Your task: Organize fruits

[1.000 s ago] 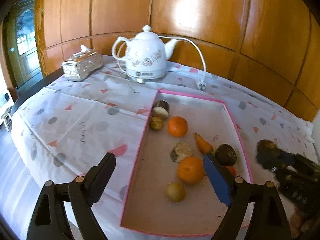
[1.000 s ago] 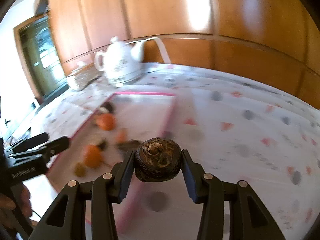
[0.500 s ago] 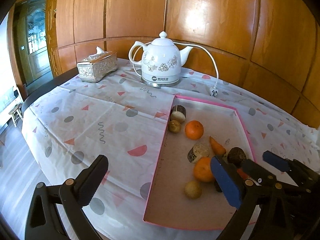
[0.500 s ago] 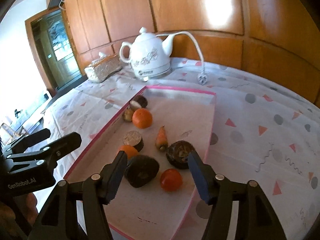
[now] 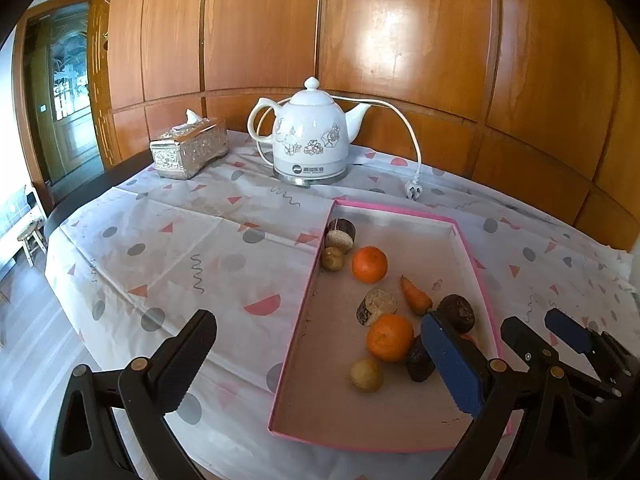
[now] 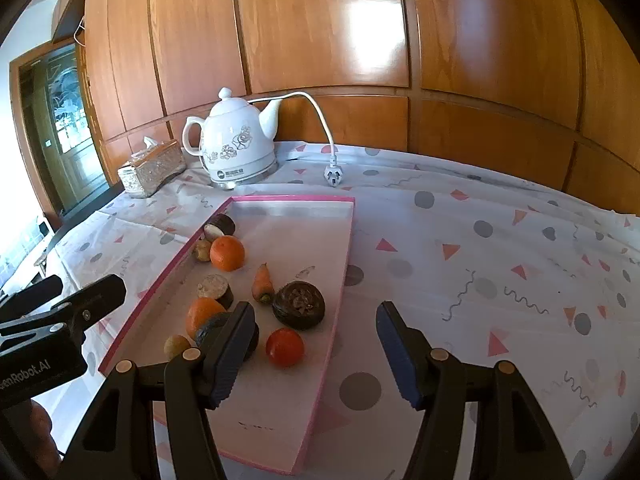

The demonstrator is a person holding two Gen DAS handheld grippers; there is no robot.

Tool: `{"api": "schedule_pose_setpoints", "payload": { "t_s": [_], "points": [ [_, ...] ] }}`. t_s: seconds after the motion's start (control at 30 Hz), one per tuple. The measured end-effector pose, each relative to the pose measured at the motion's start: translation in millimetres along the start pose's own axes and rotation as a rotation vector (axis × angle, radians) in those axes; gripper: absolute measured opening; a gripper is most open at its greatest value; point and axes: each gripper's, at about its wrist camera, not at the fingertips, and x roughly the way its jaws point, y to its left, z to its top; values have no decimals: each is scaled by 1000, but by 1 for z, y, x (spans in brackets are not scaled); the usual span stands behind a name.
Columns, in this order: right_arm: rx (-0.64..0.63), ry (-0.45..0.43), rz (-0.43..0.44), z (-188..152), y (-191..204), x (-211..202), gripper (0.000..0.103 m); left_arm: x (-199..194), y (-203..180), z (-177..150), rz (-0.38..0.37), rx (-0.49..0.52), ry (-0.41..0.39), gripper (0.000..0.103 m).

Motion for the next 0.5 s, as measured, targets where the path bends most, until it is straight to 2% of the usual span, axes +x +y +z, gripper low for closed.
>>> {"api": "schedule_pose_setpoints", "payload": {
  "t_s": [0.5],
  "points": [
    [-14, -1, 1, -3, 3, -3, 64, -8, -2, 2, 3, -9, -35, 103]
  ]
}}
